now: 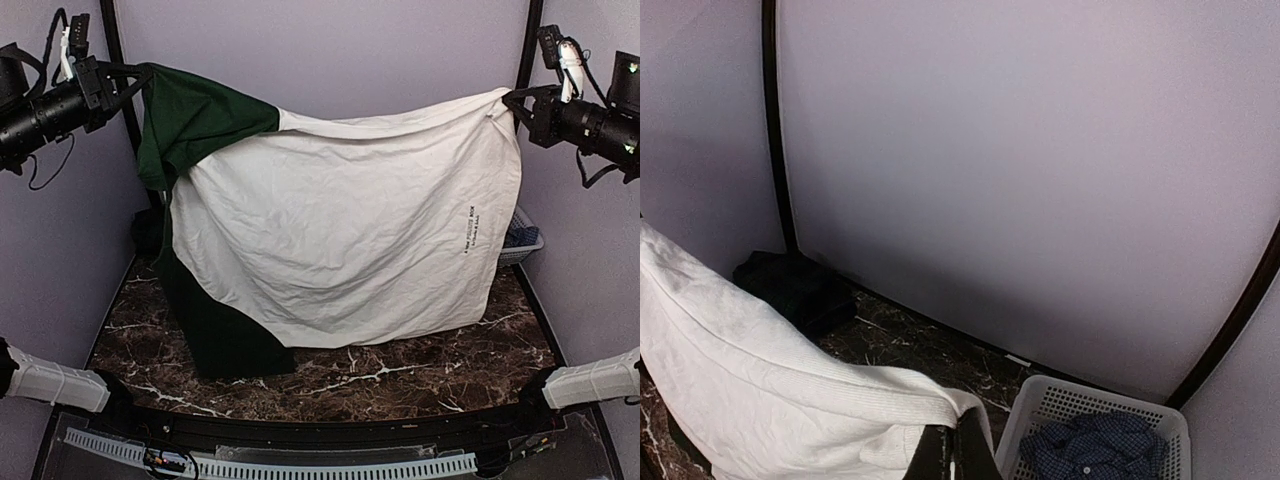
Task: Fold and stack the mixed laundry pile
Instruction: Flatten out the crumpled T-shirt at the center of the board.
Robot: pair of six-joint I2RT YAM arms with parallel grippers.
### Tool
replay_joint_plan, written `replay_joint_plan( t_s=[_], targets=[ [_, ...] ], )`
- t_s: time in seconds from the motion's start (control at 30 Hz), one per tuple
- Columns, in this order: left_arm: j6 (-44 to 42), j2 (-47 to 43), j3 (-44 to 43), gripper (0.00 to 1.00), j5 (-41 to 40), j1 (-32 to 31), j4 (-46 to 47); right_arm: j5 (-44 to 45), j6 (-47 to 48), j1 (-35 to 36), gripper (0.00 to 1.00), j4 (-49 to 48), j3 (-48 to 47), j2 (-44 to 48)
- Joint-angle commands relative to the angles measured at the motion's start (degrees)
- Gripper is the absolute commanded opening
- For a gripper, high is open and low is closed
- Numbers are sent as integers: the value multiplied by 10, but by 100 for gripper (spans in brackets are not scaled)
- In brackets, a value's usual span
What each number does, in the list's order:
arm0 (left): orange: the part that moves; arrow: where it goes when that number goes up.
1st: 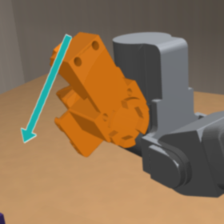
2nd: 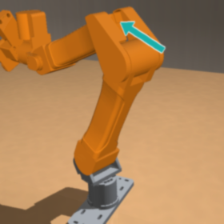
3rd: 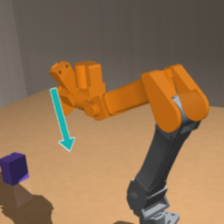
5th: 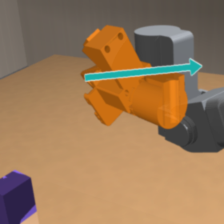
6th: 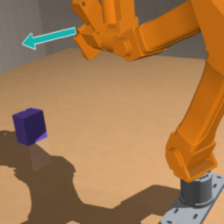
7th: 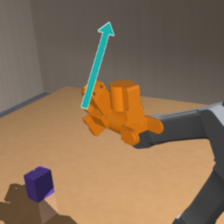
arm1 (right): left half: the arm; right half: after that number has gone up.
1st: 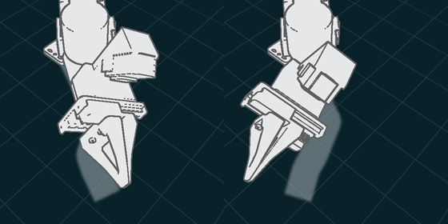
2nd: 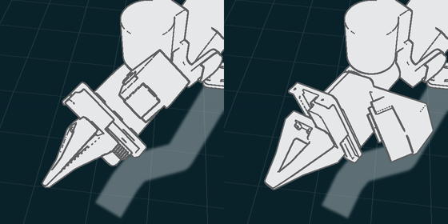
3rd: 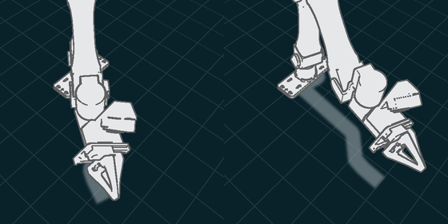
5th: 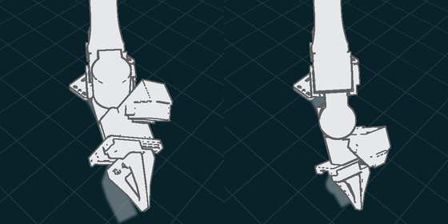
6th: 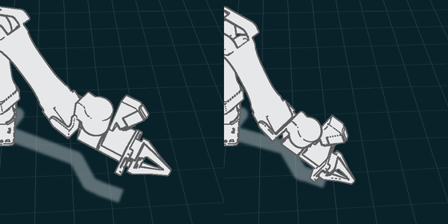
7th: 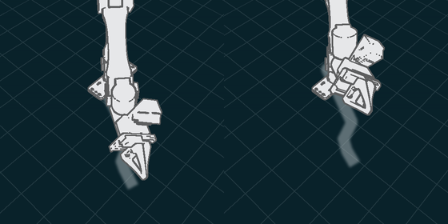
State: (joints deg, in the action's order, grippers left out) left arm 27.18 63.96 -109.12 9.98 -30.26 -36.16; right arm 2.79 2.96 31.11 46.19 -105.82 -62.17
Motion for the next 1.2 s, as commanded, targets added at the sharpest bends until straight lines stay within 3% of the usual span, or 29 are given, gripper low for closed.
replay_joint_plan(
  t_s=[0.0, 0.27, 0.53, 0.77, 0.87, 0.93, 1.07, 1.17],
  targets=[
    [-16, -3, -34, 0, -21, 3, 18, 21, 20, 0, 0, -39, -20, -9],
    [-12, -1, -116, 0, 45, 4, -19, -24, 15, 0, 0, 0, -75, 6],
    [4, -13, -160, 0, 164, 4, -16, -139, 7, -1, 0, 38, -101, 52],
    [34, -10, -180, 0, 192, 3, 14, -146, 2, 0, 0, 39, -144, 49],
    [36, 3, -177, 0, 166, 4, 6, -115, 4, 0, 0, 24, -128, 37],
    [24, 11, -159, 0, 103, 4, -12, -75, 8, 0, 0, 14, -99, 26],
    [3, 15, -78, 0, -10, 4, -36, 24, 25, -1, 0, -12, 7, -3],
    [1, 16, 19, 0, -49, 8, -18, 30, 21, -9, 0, -50, 95, -25]
  ],
)
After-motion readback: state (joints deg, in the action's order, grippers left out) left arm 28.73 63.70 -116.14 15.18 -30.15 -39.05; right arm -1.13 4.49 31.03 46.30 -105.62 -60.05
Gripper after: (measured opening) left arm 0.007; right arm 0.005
